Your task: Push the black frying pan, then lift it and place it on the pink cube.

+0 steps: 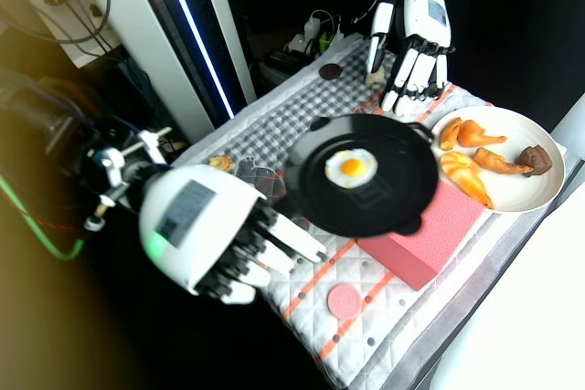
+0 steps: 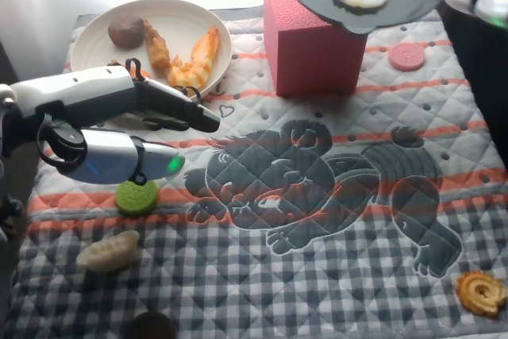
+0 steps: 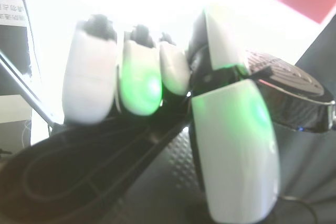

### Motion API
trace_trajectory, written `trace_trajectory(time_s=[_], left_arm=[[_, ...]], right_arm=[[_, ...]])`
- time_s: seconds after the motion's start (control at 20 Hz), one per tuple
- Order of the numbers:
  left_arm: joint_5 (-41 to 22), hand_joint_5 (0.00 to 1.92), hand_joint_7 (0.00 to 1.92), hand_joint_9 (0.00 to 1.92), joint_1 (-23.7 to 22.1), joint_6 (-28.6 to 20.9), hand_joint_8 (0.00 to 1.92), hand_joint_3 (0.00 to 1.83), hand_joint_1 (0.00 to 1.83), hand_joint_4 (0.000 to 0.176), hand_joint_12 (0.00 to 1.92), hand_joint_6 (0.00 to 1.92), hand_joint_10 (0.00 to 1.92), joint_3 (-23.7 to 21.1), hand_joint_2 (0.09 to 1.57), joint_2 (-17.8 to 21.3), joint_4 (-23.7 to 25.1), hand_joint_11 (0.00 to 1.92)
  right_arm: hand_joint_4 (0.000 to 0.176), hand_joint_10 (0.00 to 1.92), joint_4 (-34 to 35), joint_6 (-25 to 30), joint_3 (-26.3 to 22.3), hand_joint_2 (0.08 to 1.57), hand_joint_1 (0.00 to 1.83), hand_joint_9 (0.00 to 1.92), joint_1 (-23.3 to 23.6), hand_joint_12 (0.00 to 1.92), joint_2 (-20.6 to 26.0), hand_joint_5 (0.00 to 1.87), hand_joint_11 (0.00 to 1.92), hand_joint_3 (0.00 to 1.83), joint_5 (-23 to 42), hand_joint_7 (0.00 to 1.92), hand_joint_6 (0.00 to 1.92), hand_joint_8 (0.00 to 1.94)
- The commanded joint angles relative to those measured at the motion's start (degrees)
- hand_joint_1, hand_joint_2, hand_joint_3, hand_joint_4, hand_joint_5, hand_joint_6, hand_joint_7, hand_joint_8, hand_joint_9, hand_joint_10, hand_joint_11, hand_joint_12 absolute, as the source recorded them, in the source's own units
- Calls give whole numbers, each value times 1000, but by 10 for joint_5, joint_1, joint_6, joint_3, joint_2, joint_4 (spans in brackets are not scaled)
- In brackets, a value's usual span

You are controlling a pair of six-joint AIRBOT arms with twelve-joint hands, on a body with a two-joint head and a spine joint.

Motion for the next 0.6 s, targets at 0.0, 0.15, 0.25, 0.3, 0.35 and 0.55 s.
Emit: trace_trajectory(time_s=[0.0,0.15,0.25,0.3,0.35,0.55], left_arm=[[-61,597,485,492,-7,-4,9,0,749,0,1401,15,11,2,1353,-1,-11,0],[-63,620,502,498,-6,-4,6,4,727,0,1362,16,10,6,1368,-4,-9,0],[-65,608,492,493,-6,-4,1,0,775,0,1319,8,7,8,1356,-7,-7,0],[-66,612,492,495,-6,-4,1,0,796,0,1306,8,7,9,1347,-9,-5,0],[-67,607,486,489,-6,-4,0,0,808,0,1306,5,4,10,1341,-11,-4,0],[-69,619,502,520,-6,-4,7,0,871,0,1373,9,15,11,1314,-12,-4,0]], right_arm=[[0,1921,-12,-1,11,1299,1389,1613,15,1921,-7,1283,1647,8,37,1473,1921,1941],[0,1921,-11,-5,64,1266,1488,1566,48,1921,-50,1215,1618,0,-14,1425,1921,1941],[0,1921,-6,-24,88,1272,1439,1564,68,1921,-68,1267,1602,0,-47,1432,1921,1941],[0,1921,4,-38,96,1270,1457,1564,72,1921,-73,1248,1615,0,-59,1420,1921,1941],[0,1921,8,-41,104,1276,1445,1576,73,1921,-78,1246,1631,0,-67,1424,1921,1941],[0,1921,37,-63,125,1256,1486,1591,73,1921,-92,1303,1623,0,-92,1458,1921,1941]])
